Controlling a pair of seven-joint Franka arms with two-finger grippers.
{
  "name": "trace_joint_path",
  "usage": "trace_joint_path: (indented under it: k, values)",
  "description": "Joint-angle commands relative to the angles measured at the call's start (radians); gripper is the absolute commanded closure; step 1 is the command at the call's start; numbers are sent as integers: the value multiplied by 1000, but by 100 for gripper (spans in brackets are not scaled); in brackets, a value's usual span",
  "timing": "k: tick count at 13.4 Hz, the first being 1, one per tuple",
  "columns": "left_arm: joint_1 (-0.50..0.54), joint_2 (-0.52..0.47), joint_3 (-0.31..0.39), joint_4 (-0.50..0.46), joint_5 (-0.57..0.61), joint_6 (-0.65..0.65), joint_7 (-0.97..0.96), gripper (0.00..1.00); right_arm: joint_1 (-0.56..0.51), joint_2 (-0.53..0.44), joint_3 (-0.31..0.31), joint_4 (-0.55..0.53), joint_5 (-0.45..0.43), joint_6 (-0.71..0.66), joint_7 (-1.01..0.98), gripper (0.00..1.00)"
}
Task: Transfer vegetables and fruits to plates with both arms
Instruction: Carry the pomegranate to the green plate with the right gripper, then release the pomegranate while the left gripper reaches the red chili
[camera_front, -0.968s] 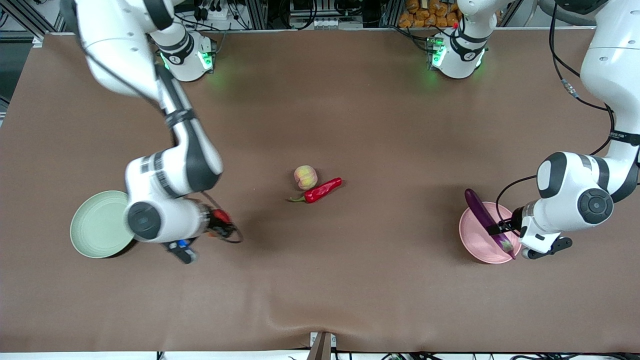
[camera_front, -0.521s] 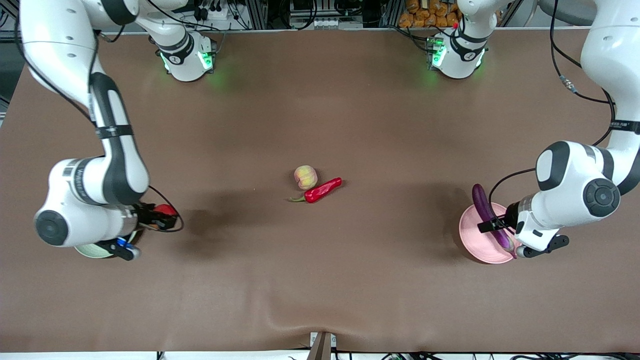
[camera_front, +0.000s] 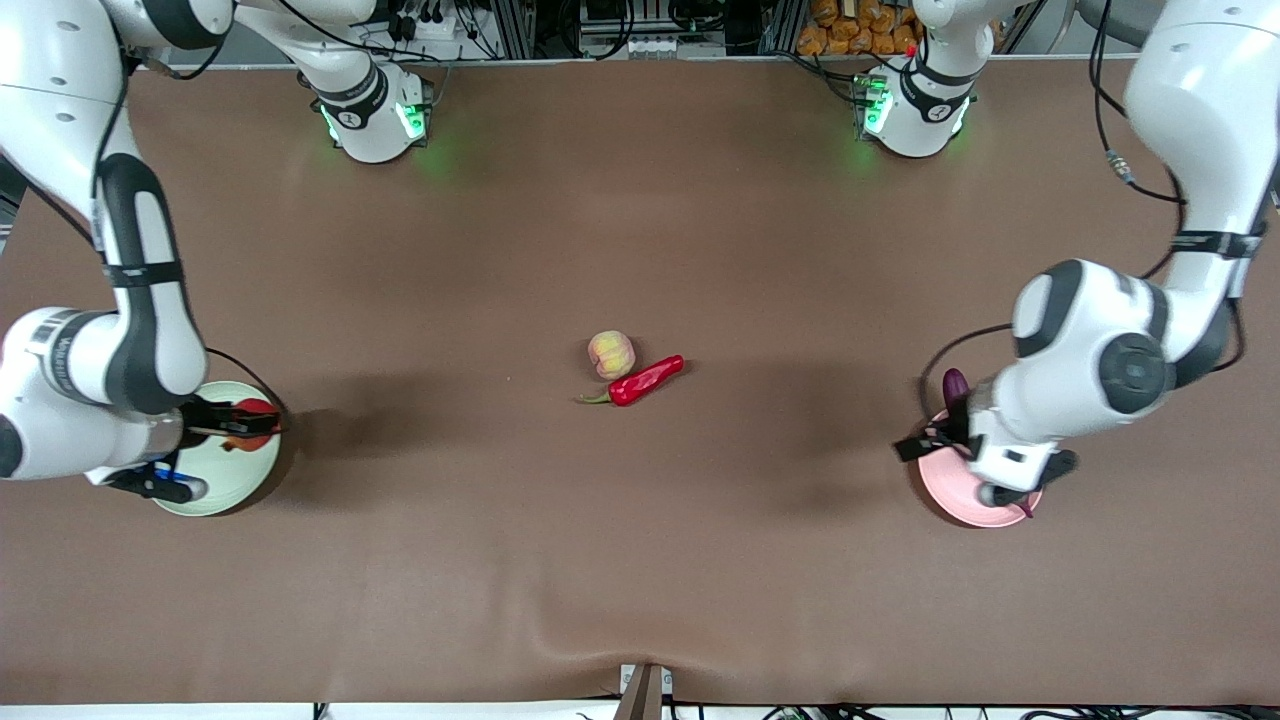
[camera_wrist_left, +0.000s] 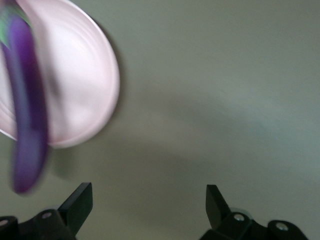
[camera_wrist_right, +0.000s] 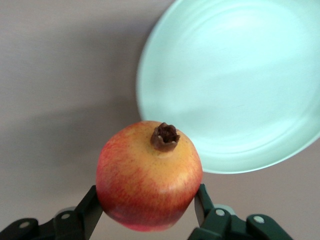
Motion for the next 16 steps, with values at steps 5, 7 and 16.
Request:
trace_joint_path:
  k: [5,7,16]
  values:
    - [-277,115,18,114,-15,99,-486,0,-132,-9,20,-56,-58,112,-192,100]
    - [-331,126,20,111,-9,134,-597,0,-156,16,22,-97,-55,176,-192,100]
    - [-562,143,133,79,-4,194,-1172,0,-155,11,26,-113,-40,192,-181,0]
